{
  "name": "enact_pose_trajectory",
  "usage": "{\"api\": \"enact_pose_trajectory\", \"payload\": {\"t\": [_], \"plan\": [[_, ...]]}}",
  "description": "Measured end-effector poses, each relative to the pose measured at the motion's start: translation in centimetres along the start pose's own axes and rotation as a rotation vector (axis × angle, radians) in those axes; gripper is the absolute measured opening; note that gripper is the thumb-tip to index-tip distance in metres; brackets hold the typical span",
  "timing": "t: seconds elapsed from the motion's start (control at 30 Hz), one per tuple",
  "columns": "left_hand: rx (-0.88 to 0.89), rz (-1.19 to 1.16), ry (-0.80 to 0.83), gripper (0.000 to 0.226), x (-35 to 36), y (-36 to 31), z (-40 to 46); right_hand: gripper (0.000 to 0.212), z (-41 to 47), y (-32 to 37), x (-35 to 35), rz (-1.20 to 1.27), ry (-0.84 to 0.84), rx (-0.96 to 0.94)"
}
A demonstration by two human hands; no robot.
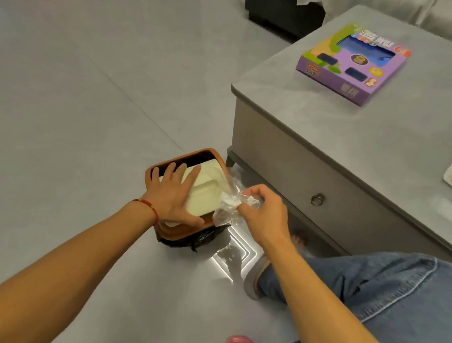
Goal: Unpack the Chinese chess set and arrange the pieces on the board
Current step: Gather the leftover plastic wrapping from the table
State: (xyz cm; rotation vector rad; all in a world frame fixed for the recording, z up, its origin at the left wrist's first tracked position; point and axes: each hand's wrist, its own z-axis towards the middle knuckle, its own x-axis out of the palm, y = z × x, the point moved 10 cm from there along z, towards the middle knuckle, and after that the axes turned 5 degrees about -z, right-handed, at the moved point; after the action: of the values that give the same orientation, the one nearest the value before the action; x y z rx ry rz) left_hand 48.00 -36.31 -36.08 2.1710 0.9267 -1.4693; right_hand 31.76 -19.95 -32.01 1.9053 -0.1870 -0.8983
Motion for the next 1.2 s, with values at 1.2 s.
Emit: {"api": "enact_pose_trajectory", "payload": {"t": [1.2], "plan": [[-0.016,-0.684,-0.147,0.093,-2.3,0.4,-1.9,0.057,-3.5,1.7,17.4,-1.238,0.386,-0.739]]}}
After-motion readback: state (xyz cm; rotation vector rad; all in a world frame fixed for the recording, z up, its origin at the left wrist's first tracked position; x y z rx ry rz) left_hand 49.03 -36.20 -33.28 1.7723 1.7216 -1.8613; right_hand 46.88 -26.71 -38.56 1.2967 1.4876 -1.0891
